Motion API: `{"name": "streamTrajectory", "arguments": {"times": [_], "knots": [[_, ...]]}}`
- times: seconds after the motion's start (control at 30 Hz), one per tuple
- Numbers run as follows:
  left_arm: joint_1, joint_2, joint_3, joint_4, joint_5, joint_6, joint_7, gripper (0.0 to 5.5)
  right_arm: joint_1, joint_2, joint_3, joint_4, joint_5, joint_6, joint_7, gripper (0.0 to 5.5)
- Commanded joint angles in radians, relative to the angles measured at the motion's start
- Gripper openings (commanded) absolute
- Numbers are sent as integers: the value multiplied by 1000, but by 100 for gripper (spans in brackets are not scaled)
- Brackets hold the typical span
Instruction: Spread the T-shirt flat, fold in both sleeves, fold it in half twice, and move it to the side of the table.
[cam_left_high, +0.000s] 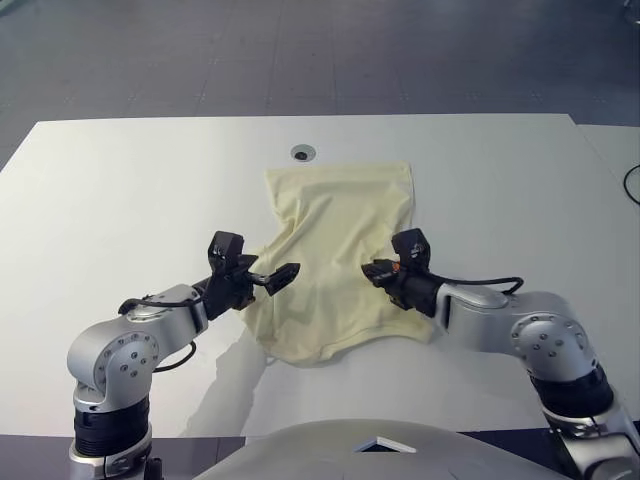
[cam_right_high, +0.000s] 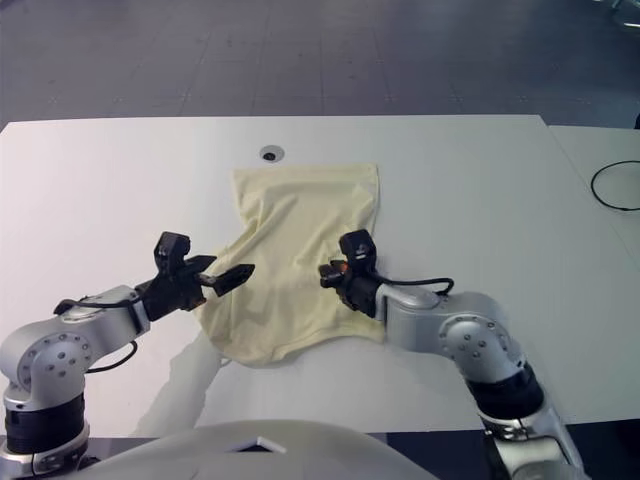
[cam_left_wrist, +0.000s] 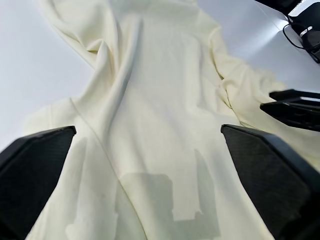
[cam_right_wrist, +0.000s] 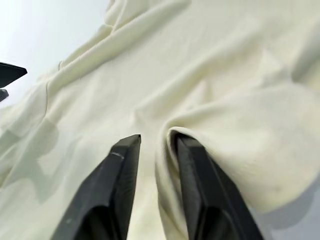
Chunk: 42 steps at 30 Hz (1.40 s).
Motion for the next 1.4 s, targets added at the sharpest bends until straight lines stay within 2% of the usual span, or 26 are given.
{"name": "streamTrajectory", "arguments": {"times": [0.03,0.17,0.23,0.33,0.43,0.53,0.63,0.73,0.87,1.37,1.4], "knots": [[-13,0,-9,11,15,-1,-2,540,-67,53,58,-26,-99,46,31,204],[-13,1,-8,15,15,-2,-4,540,-66,135,60,-16,-115,61,61,273],[-10,1,-8,16,16,-4,-4,540,-64,177,33,-12,-90,61,66,305],[-5,-4,-6,13,16,-5,1,540,-84,180,-38,-21,-60,71,78,356],[4,-9,-3,7,14,-6,5,540,-77,126,-171,-47,16,60,77,413],[17,-11,6,-2,9,-4,10,540,12,22,-359,-56,266,-5,69,460],[26,-18,13,-9,4,-2,19,540,130,-126,-529,50,482,-23,141,513],[27,-19,16,-10,1,0,21,540,217,-231,-629,212,483,-2,241,538],[9,-5,14,4,2,4,7,540,273,-252,-609,286,385,1,338,538],[-18,22,-20,38,27,9,-27,540,277,-66,-427,286,364,-56,345,538],[-13,36,-37,38,45,3,-33,540,273,-59,-421,288,359,-59,343,519]]}}
